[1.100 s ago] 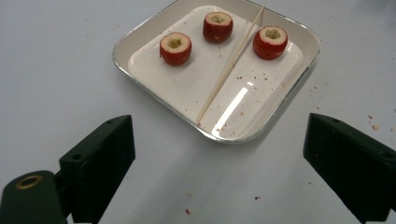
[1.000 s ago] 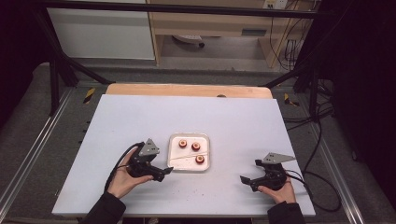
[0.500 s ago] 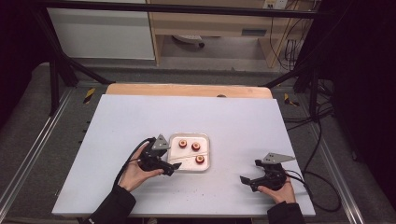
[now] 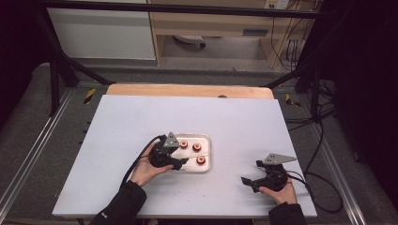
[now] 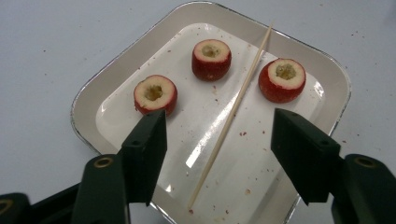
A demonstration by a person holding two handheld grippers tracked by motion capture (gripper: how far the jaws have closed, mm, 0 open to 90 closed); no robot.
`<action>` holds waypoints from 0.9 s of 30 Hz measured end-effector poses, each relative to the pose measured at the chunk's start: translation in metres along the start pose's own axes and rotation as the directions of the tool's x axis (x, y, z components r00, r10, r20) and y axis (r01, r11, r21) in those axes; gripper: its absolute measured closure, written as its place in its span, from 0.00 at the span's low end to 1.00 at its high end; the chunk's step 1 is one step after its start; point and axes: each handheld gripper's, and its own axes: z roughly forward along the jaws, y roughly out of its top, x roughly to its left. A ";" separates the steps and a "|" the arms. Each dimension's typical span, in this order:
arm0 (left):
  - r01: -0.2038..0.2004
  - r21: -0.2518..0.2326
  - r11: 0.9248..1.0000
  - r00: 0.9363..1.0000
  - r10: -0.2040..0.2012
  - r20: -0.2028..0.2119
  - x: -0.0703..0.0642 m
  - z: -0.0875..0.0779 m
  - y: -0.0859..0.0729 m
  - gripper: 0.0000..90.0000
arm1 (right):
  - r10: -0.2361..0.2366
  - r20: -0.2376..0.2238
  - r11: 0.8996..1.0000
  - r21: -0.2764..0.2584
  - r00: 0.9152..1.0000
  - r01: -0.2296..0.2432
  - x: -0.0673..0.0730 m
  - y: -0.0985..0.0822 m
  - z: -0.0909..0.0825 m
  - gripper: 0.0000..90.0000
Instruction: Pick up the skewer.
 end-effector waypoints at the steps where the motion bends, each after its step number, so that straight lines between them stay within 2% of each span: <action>1: -0.001 0.000 1.000 1.000 0.001 0.000 0.000 0.001 0.001 0.43 | 0.001 -0.001 1.000 -0.001 1.000 -0.001 0.000 0.000 0.000 0.02; 13: -0.033 0.022 0.999 0.999 0.032 0.026 -0.001 0.015 0.006 0.62 | -0.001 -0.003 1.000 0.004 1.000 0.001 0.000 0.000 0.001 0.02; 22: -0.039 0.050 0.998 0.998 0.037 0.045 0.002 0.020 0.004 0.75 | -0.001 -0.005 1.000 0.003 1.000 0.001 0.000 0.000 0.001 0.02; 27: -0.056 0.056 0.997 0.997 0.053 0.048 0.003 0.022 0.003 0.83 | -0.003 -0.005 1.000 0.004 1.000 0.003 0.000 0.000 0.001 0.02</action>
